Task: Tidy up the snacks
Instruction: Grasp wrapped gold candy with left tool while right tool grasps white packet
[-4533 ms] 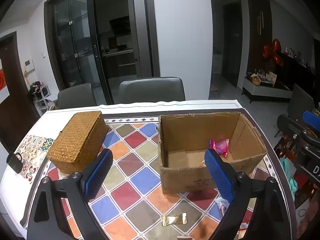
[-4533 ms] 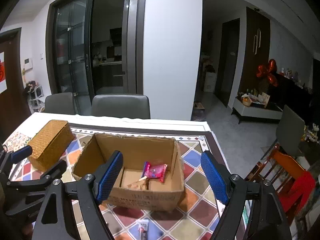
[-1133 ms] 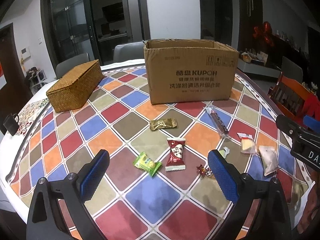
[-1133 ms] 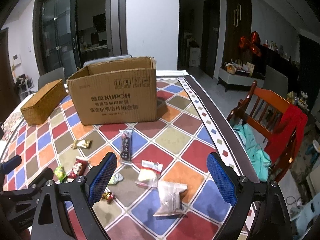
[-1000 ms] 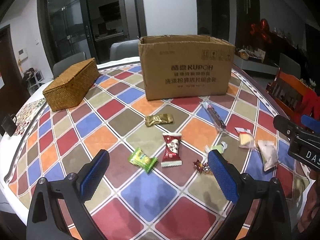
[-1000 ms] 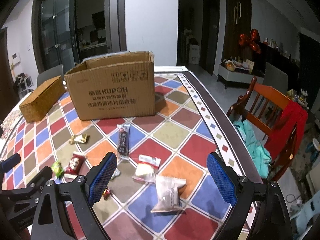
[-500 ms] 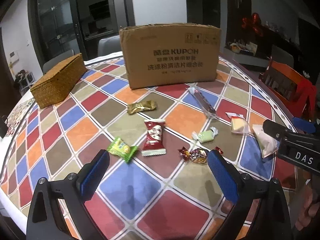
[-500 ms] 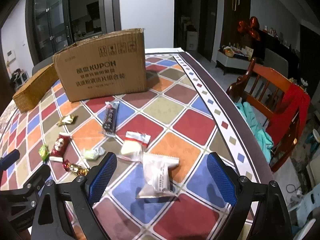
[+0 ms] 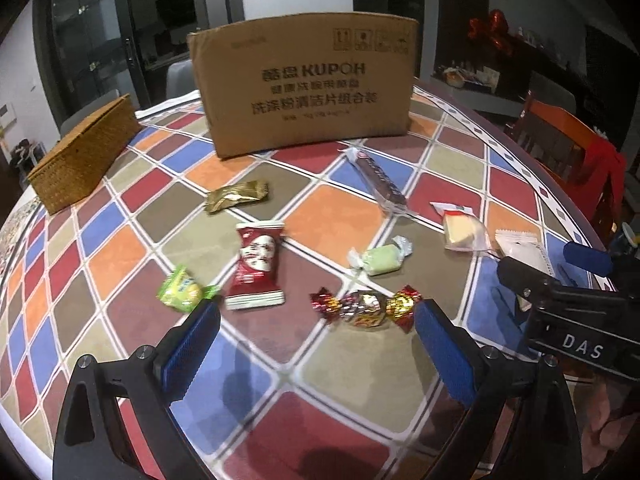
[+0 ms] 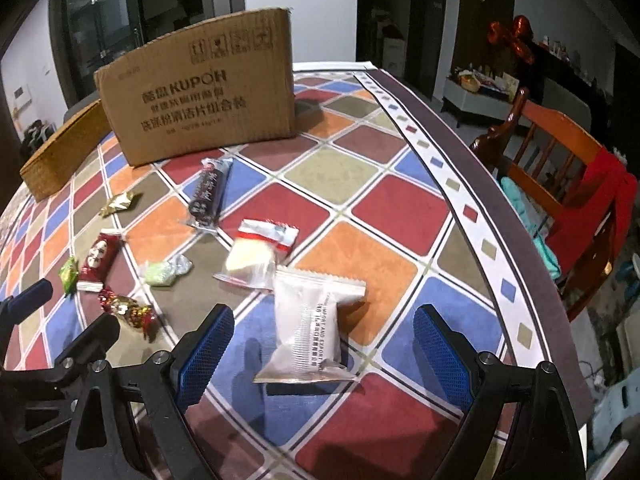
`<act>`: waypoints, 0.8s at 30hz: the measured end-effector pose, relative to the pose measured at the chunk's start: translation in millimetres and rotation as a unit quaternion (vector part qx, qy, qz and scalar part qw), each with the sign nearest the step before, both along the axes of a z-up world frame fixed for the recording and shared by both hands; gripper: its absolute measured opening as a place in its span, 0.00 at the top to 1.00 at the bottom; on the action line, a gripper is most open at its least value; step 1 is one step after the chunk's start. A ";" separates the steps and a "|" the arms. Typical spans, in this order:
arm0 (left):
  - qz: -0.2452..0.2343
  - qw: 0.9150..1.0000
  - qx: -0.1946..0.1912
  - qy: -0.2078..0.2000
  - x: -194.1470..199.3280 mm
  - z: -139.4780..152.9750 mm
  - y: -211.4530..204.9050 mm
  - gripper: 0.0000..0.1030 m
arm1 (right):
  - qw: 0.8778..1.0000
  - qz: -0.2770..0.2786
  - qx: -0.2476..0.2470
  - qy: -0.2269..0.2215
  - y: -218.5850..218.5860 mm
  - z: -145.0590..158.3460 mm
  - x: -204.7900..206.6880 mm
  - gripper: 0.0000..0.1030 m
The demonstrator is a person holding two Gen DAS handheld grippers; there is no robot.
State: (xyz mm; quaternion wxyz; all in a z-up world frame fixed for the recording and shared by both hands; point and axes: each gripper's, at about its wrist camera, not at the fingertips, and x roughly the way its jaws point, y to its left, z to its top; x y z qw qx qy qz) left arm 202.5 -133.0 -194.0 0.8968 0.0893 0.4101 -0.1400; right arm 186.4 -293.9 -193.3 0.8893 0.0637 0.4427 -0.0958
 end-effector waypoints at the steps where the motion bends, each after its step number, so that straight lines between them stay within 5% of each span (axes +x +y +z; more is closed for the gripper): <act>1: -0.003 1.000 0.000 0.001 0.6 -1.3 -2.6 0.04 | 1.000 -0.002 0.001 0.002 -1.7 -1.0 0.5 0.10; 15: -0.023 0.999 -0.008 0.039 15.5 -19.7 -17.5 0.25 | 1.000 -0.011 0.010 0.013 -13.0 -14.0 7.0 0.11; 20: -0.037 0.999 -0.011 0.033 12.5 -16.8 -21.6 0.47 | 1.000 -0.012 0.006 0.008 -11.8 -11.4 7.3 0.27; 24: -0.039 0.999 -0.014 0.027 10.4 -12.3 -21.3 0.57 | 1.000 -0.012 0.007 0.003 -13.2 -9.2 7.4 0.51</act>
